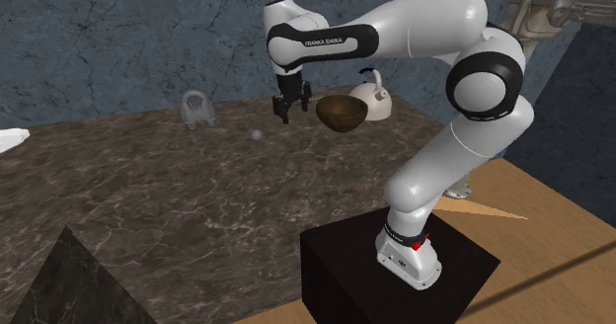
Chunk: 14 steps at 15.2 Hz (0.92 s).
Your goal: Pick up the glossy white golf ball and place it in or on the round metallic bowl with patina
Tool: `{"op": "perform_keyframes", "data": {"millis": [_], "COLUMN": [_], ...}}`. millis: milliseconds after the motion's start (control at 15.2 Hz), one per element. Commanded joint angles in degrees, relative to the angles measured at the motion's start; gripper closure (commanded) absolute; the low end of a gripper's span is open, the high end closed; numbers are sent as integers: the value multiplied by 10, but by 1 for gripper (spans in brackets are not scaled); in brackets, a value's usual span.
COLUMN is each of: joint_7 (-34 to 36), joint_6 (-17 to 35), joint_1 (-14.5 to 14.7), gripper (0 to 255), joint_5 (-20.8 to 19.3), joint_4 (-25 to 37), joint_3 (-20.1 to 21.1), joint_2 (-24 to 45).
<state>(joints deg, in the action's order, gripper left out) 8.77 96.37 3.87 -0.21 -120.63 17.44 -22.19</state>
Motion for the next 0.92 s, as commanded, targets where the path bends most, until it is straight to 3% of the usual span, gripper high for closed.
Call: {"op": "perform_keyframes", "data": {"millis": [0, 660, 858], "joint_7": [28, 172, 172], "joint_6": [10, 8, 31], "joint_1": [2, 33, 32], "gripper": [0, 0, 0], "joint_5": [-9, -113, -113], "joint_4": [28, 226, 201], "joint_3": [21, 103, 100], "joint_2": [39, 265, 263]}}
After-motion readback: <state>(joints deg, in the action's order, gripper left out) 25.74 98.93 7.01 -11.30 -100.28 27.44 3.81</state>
